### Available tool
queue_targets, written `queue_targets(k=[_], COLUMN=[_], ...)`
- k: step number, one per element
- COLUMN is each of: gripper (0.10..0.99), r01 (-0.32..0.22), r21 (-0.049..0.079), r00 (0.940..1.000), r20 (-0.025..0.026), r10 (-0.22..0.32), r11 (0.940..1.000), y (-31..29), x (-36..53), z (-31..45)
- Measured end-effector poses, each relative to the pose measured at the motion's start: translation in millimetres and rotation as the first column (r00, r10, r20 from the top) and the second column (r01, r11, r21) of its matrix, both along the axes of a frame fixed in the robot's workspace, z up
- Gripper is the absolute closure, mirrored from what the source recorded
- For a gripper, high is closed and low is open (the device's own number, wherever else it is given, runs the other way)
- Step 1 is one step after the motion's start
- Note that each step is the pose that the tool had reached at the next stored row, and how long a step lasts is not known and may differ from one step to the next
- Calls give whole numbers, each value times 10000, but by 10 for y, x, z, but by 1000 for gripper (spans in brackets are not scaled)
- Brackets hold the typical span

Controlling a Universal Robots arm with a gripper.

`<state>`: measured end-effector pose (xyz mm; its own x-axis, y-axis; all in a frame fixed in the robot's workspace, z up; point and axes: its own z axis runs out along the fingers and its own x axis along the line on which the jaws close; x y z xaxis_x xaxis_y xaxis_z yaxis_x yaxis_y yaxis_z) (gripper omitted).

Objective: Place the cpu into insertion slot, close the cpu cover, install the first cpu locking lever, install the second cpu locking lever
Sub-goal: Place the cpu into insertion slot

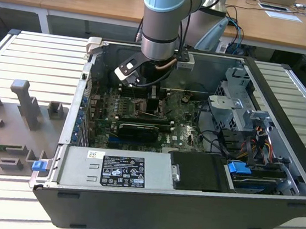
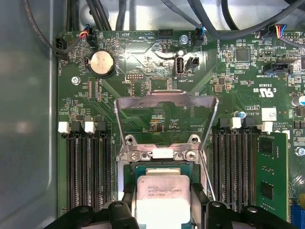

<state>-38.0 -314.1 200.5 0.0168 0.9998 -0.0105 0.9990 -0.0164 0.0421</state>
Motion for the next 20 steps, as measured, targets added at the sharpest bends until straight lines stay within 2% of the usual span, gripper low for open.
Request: queue_targets(k=[2,3,8,9,10,17,19,20], gripper=[545,471,471,486,553,553,541,478], r01=[0,0,0,0,0,2,0,1], r21=[0,0,0,0,-1,2,1,0], r00=[10000,10000,10000,10000,10000,10000,10000,10000], r20=[0,-1,0,0,0,-2,0,0], r10=[0,0,0,0,0,-2,0,-1], r11=[10000,10000,10000,10000,10000,10000,10000,10000], y=[0,0,0,0,0,0,0,0], x=[0,0,0,0,-1,-9,6,9], z=[-1,-1,-4,-4,-4,-6,-7,-7])
